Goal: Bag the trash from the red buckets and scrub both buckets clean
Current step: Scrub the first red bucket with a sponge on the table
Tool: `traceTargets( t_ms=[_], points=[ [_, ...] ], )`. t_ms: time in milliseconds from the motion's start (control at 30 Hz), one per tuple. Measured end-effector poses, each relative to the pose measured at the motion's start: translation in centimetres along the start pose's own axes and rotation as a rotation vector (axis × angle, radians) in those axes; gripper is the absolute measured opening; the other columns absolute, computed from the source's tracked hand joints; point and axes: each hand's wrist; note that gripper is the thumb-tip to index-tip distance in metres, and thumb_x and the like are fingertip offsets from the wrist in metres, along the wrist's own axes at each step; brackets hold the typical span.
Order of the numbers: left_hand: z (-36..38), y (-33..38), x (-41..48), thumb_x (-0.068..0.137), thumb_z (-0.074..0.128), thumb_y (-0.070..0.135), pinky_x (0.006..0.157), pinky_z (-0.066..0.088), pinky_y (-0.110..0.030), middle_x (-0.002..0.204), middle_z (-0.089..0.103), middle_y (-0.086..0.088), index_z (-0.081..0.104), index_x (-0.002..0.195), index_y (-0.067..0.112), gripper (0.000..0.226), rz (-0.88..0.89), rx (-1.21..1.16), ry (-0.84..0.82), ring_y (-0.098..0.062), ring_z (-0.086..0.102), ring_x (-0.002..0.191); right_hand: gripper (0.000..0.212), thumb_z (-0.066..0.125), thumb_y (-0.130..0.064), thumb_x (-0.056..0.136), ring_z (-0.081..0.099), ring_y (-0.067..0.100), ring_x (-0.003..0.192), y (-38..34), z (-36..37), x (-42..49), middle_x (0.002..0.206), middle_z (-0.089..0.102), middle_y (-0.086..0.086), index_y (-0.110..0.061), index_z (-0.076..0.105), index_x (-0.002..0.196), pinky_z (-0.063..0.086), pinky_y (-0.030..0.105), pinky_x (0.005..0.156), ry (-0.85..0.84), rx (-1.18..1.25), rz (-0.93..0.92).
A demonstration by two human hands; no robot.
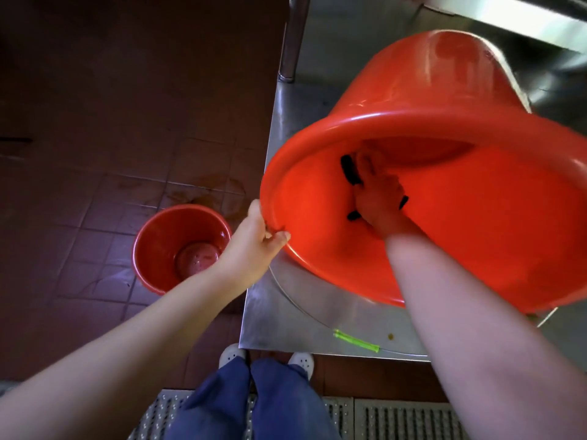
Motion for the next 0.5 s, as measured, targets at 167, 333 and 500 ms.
traceTargets(
  t_ms=[167, 333, 500],
  points=[
    [0.4, -0.7, 0.4, 0.086, 0.061, 0.008, 0.081, 0.050, -0.042, 0.084, 0.057, 0.003, 0.038, 0.117, 0.009, 0.038, 0.058, 0.038, 0.044, -0.014, 0.058, 0.078, 0.061, 0.044, -0.028, 0.094, 0.030, 0.036, 0.130, -7.2, 0.2, -11.3, 0.155, 0.020, 0.005, -0.036, 0.020, 0.149, 0.023, 0.048, 0.106, -0.077, 0.257, 0.054],
    [-0.3, 0.1, 0.1, 0.088, 0.061, 0.016, 0.078, 0.050, -0.047, 0.090, 0.061, -0.014, 0.034, 0.119, 0.008, 0.042, 0.099, 0.133, -0.010, -0.031, 0.060, 0.082, 0.063, 0.034, -0.032, 0.085, 0.048, 0.035, 0.088, -6.9, 1.3, -15.0, 0.125, 0.047, 0.012, -0.041, 0.019, 0.145, 0.045, 0.046, 0.079, 0.137, 0.180, -0.239],
    [-3.4, 4.2, 0.2, 0.087, 0.061, 0.025, 0.071, 0.044, -0.040, 0.083, 0.056, -0.005, 0.034, 0.103, 0.018, 0.032, 0.214, 0.390, -0.028, -0.033, 0.058, 0.084, 0.068, 0.029, -0.026, 0.082, 0.050, 0.036, 0.113, -1.6, 1.2, -6.5, 0.156, 0.025, 0.001, -0.044, 0.015, 0.147, 0.039, 0.044, 0.091, 0.070, 0.017, -0.240]
  ],
)
Point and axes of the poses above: each hand's wrist, its own x-axis towards the middle knuckle, its own z-axis out of the palm, y = z × x
